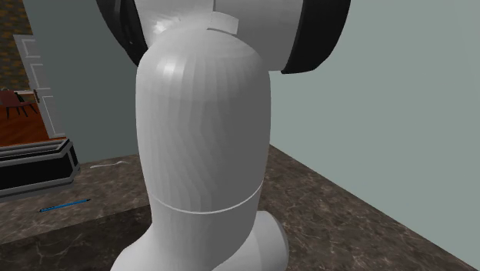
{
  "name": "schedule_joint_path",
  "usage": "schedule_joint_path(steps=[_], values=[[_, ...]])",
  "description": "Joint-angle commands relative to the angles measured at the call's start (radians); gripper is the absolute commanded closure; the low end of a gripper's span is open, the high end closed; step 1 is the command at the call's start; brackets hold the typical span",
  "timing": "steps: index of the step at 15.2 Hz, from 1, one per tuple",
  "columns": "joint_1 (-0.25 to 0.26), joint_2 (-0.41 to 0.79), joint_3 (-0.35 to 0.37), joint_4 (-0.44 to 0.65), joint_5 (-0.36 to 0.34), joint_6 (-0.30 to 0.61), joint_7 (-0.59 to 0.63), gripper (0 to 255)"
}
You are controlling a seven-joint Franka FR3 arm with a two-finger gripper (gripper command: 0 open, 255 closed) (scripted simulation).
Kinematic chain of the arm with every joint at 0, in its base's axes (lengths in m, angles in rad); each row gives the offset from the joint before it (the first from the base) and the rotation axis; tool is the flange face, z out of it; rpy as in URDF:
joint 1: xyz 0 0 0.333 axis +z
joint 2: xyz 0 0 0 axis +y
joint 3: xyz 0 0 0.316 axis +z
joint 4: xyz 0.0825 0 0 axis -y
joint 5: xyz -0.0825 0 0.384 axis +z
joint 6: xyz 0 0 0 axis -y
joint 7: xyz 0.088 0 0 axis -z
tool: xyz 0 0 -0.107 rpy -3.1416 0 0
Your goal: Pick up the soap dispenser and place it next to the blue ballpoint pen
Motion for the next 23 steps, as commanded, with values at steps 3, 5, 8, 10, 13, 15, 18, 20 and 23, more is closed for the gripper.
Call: schedule_joint_path(steps=[3, 5, 8, 10, 13, 15, 18, 20, 23], values=[[-0.008, -0.023, 0.012, 0.033, -0.025, -0.051, 0.029, 255], [-0.011, -0.033, 0.017, 0.051, -0.035, -0.078, 0.040, 255], [-0.016, -0.046, 0.023, 0.080, -0.047, -0.118, 0.056, 255], [-0.018, -0.053, 0.027, 0.100, -0.054, -0.144, 0.065, 255], [-0.021, -0.062, 0.032, 0.132, -0.064, -0.184, 0.078, 255], [-0.022, -0.067, 0.035, 0.154, -0.069, -0.211, 0.085, 255], [-0.023, -0.073, 0.039, 0.189, -0.075, -0.250, 0.096, 255], [-0.024, -0.076, 0.041, 0.213, -0.079, -0.276, 0.102, 255], [-0.024, -0.078, 0.045, 0.251, -0.083, -0.316, 0.111, 255]])
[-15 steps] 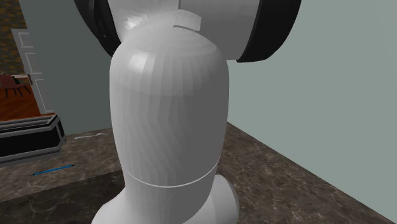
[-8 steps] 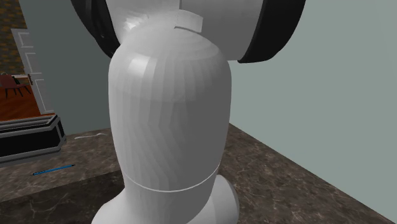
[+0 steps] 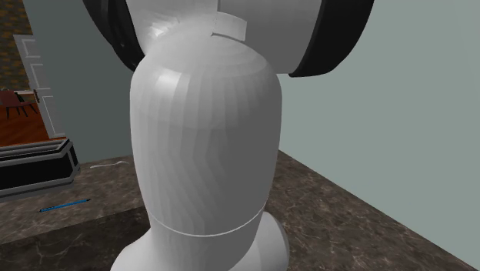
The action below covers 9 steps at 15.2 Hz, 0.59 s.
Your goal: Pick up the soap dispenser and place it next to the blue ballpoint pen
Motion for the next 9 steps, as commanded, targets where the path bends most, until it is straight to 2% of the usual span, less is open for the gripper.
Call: schedule_joint_path(steps=[1, 9], values=[[0.000, -0.003, 0.003, 0.023, -0.003, -0.024, 0.007, 255], [0.002, 0.003, 0.008, 0.135, -0.008, -0.129, 0.027, 255]])
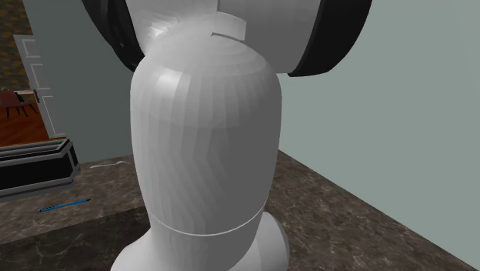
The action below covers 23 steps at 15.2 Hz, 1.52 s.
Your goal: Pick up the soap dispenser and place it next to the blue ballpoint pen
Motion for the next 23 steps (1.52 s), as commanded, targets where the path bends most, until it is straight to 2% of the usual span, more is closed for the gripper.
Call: schedule_joint_path(steps=[1, 13, 23], values=[[0.001, 0.003, 0.001, 0.032, -0.001, -0.027, 0.004, 255], [0.007, 0.042, -0.002, 0.230, 0.005, -0.188, 0.023, 255], [0.066, 0.058, 0.144, 0.062, -0.025, 0.019, 0.217, 255]])
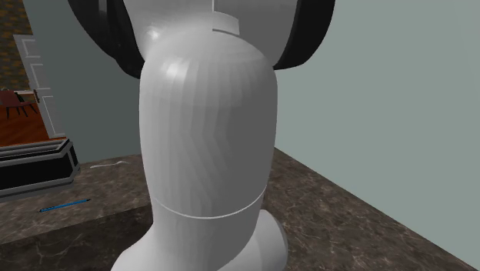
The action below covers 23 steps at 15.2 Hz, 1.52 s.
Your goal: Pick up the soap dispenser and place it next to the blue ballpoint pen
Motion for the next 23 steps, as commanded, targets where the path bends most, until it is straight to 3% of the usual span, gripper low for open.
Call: schedule_joint_path(steps=[1, 12, 23], values=[[0.013, 0.013, 0.028, -0.029, -0.005, 0.048, 0.040, 255], [0.088, 0.163, 0.159, -0.053, -0.045, 0.235, 0.256, 255], [0.177, 0.411, 0.249, 0.074, -0.138, 0.354, 0.488, 255]])
